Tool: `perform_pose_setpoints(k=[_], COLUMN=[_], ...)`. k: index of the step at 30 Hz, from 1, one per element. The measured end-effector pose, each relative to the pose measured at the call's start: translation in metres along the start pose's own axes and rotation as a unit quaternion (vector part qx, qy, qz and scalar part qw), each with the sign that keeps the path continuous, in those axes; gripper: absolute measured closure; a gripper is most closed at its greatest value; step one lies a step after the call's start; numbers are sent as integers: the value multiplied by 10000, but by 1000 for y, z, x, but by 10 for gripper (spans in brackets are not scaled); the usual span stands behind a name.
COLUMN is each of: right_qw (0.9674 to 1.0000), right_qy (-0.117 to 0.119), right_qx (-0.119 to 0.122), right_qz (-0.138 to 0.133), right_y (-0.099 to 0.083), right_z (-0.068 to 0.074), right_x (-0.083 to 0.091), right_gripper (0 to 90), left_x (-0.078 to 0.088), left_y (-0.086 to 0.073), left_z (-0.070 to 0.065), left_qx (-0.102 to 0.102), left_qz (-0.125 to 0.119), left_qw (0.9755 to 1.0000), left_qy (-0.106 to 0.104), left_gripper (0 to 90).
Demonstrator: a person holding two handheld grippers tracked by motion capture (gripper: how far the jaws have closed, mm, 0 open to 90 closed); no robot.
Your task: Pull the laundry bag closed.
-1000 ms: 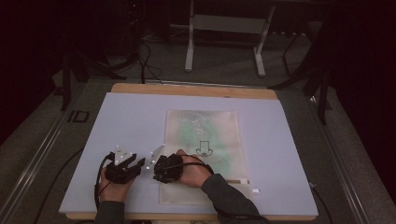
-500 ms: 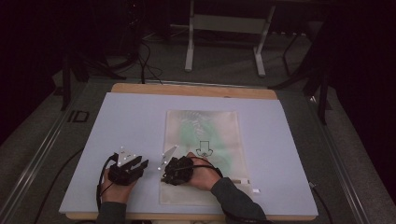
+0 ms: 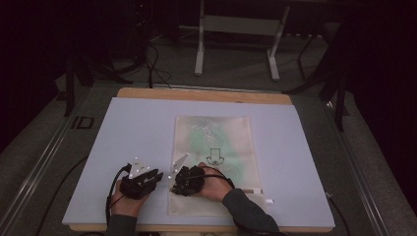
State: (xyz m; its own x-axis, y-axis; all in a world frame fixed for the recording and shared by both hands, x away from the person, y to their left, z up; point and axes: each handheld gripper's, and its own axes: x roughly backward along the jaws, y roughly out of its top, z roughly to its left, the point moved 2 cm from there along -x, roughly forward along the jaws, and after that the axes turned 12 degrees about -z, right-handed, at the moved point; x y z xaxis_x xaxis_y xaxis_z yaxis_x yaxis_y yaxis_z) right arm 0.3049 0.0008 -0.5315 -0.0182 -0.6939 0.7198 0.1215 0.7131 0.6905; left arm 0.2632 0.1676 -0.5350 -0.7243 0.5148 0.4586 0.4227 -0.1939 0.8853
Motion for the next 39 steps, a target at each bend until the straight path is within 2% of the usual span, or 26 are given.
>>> perform_pose_setpoints(k=[5, 6, 9, 19, 32, 36, 39], right_qw=[9998, 9998, 9998, 9995, 9995, 9995, 9996], right_qy=[-119, -136, -139, -200, -210, -210, -162], right_qx=[137, 145, 157, 213, 192, 153, 126], right_qz=[-13, -41, -68, -114, -142, -156, -190], right_y=[-1, -2, -2, -3, -4, -5, -6], right_z=[4, 5, 5, 5, 6, 6, 5], right_x=[0, -1, 0, 0, 0, 0, 1], right_gripper=[817, 816, 817, 817, 817, 817, 817], left_x=[-3, -4, -6, -15, -22, -23, -24], left_y=[0, 0, 0, -1, -5, -5, -5], left_z=[-5, -7, -10, -19, -21, -19, -20], left_qx=[-47, -26, -41, -129, -16, 153, 73], left_qz=[7, 11, 89, 286, 480, 526, 543], left_qw=[9998, 9996, 9993, 9981, 9971, 9967, 9968], left_qy=[-193, -283, -347, -524, -586, -607, -577], left_gripper=[809, 809, 888, 892, 890, 891, 894])
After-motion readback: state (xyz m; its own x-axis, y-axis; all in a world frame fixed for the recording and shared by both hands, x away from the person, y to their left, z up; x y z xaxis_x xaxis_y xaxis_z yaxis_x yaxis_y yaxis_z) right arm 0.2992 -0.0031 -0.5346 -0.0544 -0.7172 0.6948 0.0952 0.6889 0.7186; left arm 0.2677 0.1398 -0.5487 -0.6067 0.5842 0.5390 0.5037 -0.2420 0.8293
